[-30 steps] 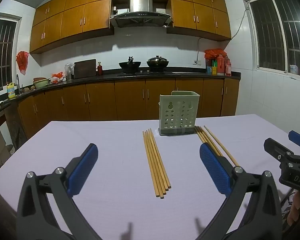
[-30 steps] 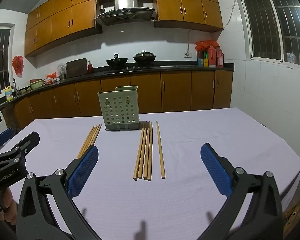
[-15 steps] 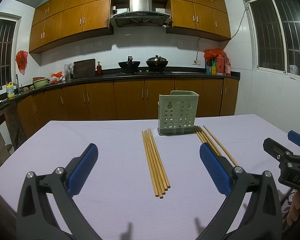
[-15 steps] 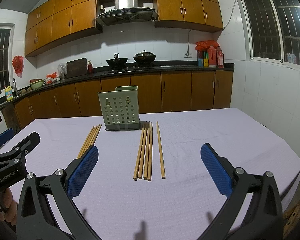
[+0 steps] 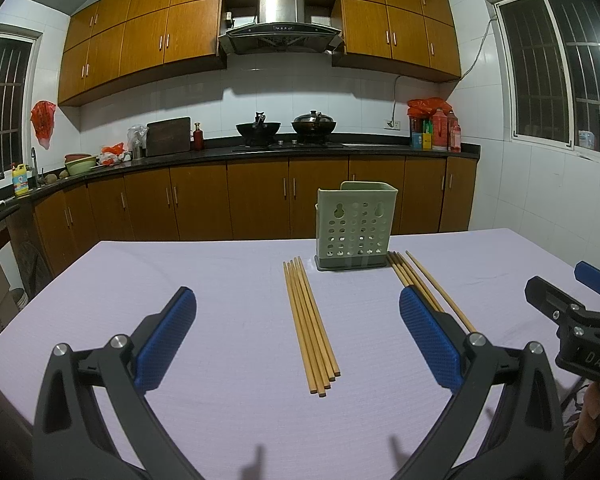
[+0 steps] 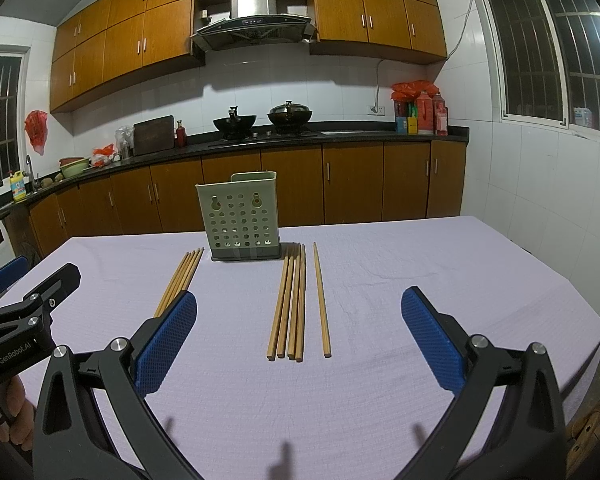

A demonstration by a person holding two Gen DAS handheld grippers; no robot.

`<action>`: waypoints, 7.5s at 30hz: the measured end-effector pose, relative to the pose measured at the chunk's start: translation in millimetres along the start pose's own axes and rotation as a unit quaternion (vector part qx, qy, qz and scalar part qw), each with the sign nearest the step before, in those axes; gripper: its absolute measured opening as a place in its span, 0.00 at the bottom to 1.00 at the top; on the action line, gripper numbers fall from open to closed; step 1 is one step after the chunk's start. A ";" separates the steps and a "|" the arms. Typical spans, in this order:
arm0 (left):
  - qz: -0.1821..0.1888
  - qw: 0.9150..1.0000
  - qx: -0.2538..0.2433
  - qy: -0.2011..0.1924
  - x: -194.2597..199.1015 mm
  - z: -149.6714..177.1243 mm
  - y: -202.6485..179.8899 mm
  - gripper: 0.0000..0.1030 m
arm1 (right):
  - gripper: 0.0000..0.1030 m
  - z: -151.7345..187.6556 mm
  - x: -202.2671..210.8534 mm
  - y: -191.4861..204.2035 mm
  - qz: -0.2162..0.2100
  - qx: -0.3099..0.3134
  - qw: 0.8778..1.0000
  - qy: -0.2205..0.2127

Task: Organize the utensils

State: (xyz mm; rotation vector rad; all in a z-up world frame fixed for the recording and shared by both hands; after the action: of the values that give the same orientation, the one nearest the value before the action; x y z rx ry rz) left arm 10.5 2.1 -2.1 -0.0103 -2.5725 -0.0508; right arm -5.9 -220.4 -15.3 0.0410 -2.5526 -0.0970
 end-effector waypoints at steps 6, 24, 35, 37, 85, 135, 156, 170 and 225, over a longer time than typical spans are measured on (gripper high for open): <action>0.000 1.000 0.000 0.001 0.1 -0.8 1.0 0.96 | 0.98 0.2 0.1 -0.1 0.000 0.000 1.000 0.000; 0.000 1.000 0.001 0.001 -0.2 0.2 0.2 0.96 | 0.98 0.4 0.1 0.0 0.000 0.000 1.000 0.000; 0.001 1.000 0.001 0.001 -0.3 0.0 0.6 0.96 | 0.98 0.5 0.4 0.0 0.000 0.000 1.000 0.000; 0.001 1.000 0.001 0.001 -0.3 0.1 0.6 0.96 | 0.98 0.6 0.4 0.0 0.000 0.000 1.000 0.000; 0.074 0.955 0.035 0.286 -182.9 9.3 19.6 0.20 | 0.23 -12.0 -168.4 -38.6 0.015 -0.007 0.970 0.244; 0.045 0.995 0.036 0.079 -107.7 -108.2 80.7 0.07 | 0.08 -107.1 -90.1 -65.2 0.023 -0.018 0.998 0.061; 0.068 0.993 0.041 -0.087 -56.8 -248.2 61.3 0.07 | 0.07 -241.7 -32.8 -35.5 -0.028 -0.007 0.992 -0.120; 0.117 0.990 0.027 -0.075 -129.2 -245.7 -15.0 0.07 | 0.07 -239.7 -110.6 11.8 -0.092 0.016 0.993 -0.070; 0.096 0.956 0.034 0.273 -190.7 1.3 21.7 0.15 | 0.07 -18.6 -180.1 -44.7 0.006 -0.012 0.970 0.242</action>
State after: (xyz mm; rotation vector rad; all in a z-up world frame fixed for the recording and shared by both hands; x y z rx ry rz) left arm 170.9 24.5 -105.1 -0.1940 -2.0066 0.0956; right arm 154.6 -257.0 -102.8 0.0344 -2.0629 -0.0984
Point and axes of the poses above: each gripper's, at about its wrist camera, not at the fingertips, and x roughly against the way its jaws point, y to its left, z to its underside, the point moved 1 cm from there along -x, roughly the way its jaws point, and after that the axes turned 13 degrees about y, right-handed, at the moved point
